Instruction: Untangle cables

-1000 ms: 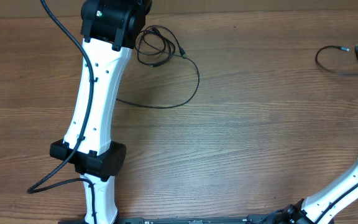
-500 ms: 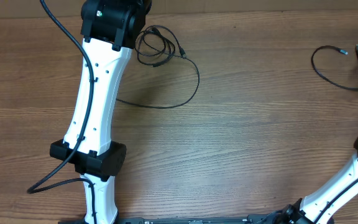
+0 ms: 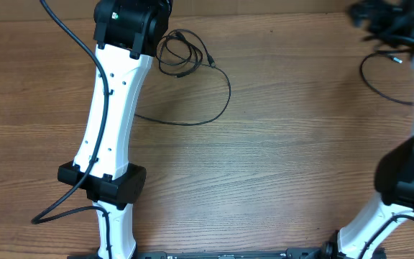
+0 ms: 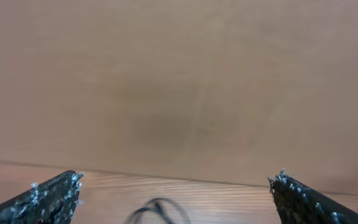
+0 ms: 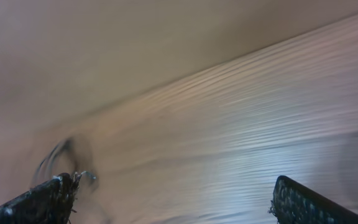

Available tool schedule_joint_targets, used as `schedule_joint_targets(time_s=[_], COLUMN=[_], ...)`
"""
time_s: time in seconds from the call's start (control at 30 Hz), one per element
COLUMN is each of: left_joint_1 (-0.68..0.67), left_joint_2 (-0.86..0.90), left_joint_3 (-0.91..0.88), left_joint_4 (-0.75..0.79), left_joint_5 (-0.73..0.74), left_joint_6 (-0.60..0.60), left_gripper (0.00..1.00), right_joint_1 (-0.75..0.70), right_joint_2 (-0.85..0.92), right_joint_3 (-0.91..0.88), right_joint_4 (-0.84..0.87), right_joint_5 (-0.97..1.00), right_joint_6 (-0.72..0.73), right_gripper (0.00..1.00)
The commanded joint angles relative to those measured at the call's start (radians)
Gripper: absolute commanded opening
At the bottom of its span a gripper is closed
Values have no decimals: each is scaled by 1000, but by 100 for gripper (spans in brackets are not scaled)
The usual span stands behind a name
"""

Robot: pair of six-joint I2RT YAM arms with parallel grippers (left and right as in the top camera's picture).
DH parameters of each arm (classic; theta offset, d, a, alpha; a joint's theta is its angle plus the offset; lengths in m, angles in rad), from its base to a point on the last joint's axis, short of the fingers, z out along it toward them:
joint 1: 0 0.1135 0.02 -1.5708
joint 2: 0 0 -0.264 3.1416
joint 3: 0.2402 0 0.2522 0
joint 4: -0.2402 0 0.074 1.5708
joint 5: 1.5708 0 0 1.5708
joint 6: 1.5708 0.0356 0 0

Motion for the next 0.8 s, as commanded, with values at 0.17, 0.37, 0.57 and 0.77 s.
schedule_joint_targets(time_s=[0.17, 0.37, 0.57, 0.77], left_joint_1=[174, 335, 389, 395], left_joint_2=[-56, -58, -58, -58], left_joint_3=[26, 25, 25, 25], left_joint_4=[-226, -412, -428, -389], left_joint_5=[-23, 92, 74, 71], left_joint_6=[-43, -46, -15, 22], left_gripper=[100, 100, 100, 100], right_joint_1=[274, 400, 514, 595], right_joint_2=[-5, 2, 89, 158], right_joint_3=[13, 13, 12, 12], right_joint_4=[-67, -81, -166, -190], right_joint_5=[151, 138, 70, 70], right_joint_6=[-76, -76, -179, -364], right_gripper=[100, 100, 100, 100])
